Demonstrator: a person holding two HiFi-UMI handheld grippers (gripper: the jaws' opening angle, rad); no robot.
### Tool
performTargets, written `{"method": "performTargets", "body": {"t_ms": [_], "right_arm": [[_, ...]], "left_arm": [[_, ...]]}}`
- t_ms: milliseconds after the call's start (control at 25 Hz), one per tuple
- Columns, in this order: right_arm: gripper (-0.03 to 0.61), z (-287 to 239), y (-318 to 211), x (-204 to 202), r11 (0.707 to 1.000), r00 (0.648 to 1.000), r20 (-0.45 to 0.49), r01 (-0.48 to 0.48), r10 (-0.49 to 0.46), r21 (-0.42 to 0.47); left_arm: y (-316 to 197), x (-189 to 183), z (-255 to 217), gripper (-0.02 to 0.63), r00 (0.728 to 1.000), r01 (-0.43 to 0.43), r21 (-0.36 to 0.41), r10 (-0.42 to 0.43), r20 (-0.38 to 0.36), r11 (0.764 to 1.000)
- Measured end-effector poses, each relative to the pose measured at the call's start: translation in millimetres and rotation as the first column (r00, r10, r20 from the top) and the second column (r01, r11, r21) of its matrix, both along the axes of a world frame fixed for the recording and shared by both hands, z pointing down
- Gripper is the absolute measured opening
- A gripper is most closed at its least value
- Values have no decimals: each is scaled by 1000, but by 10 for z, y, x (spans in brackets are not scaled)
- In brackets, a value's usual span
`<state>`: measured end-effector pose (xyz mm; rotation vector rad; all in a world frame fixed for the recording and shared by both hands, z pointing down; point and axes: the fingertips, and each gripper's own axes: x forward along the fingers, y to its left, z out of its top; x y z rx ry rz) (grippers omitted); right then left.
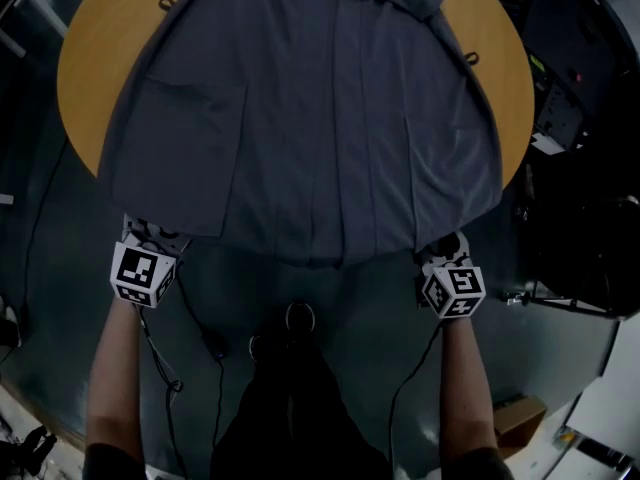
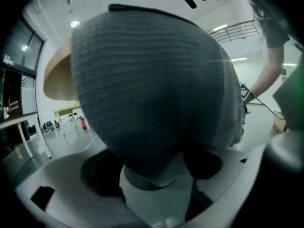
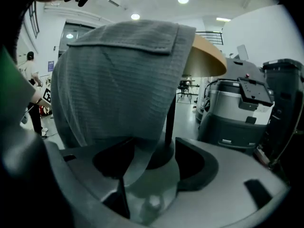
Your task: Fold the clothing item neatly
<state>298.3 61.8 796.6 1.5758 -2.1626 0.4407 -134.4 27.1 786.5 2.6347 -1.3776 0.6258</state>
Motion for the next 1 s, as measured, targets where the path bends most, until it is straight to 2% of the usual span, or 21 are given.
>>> {"method": "performTargets", "body": {"t_ms": [160,200,280,320,440,680,800,1000], "right_arm": [[247,-3,-106,-87,1000,1000,-21,18,-18,14],[209,-25,-101,-106,1000,999,-34,19,-18,17],[41,-97,-64,-128,1000,998,-56,0,1,28],[-2,-133,-26,-140,999,998,-55,-13,14,32],[-2,-227,180,-200,999,999,-18,-35,35,25],[-2,-608,678,-316,999,999,3,-42,42,28],[-2,-917,928,-358,999,999,22,-45,45,20],[-2,-1637,938,-396,994,996,66,-60,54,95]], "left_arm": [[-72,155,25,386,999,-38,-23,39,16,999],[-54,171,10,306,999,-35,-19,36,29,999],[6,171,-57,60,999,-10,-2,10,47,1000],[54,172,-100,25,999,3,1,-3,37,1000],[283,210,-235,23,1000,13,-11,-13,-16,1000],[769,248,-722,21,997,-28,5,28,-73,1000],[1008,191,-1080,21,994,-35,-1,35,-99,999],[1110,168,-1886,21,983,-77,24,80,-167,997]]}}
